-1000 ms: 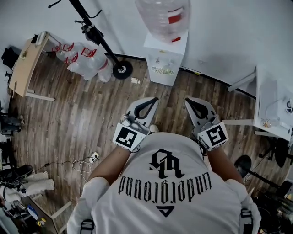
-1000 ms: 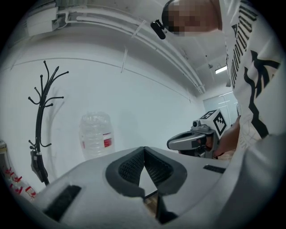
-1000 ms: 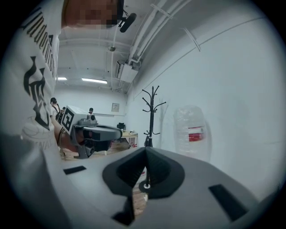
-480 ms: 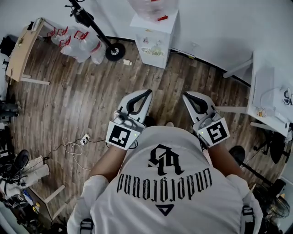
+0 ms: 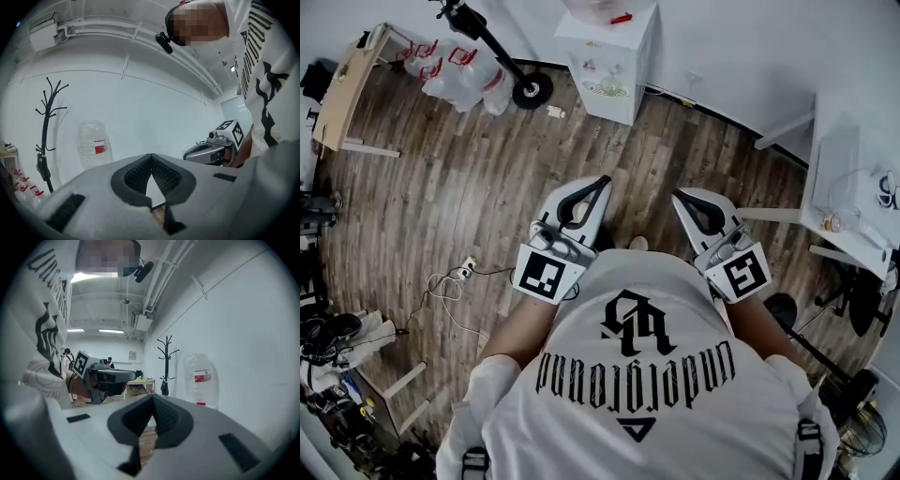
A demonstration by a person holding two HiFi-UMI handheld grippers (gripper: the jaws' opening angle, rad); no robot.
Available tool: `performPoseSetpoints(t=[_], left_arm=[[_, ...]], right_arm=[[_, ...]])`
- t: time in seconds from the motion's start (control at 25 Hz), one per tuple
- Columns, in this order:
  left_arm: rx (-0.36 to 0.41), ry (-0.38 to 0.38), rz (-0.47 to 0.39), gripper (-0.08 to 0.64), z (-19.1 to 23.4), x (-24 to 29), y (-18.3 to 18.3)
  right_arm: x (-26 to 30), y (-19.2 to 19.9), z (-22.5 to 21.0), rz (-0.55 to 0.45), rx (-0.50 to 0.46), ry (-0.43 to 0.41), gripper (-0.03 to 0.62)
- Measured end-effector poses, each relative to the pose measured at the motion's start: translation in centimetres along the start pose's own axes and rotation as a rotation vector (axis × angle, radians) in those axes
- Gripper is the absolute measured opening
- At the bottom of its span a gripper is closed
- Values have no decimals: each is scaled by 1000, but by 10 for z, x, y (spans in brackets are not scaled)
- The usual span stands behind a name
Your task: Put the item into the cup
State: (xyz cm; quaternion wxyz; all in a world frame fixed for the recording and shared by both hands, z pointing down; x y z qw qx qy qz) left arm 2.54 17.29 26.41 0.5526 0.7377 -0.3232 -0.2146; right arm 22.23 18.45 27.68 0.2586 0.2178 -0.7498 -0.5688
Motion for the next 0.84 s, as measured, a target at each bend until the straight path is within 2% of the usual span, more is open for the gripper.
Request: performPoseSetpoints(t=[0.84], left_arm=[[16, -27, 14, 7, -9, 8, -5]], right_arm=[[-8, -9, -17, -73, -32, -39, 5]])
Point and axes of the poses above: the fingertips, and each gripper's own axes: x forward along the fingers, z to its left, y out of its underside, the point moved 7 cm from there along -x, backward along the fingers, and after that the axes turned 15 degrees about x, right-handed, at the moved point
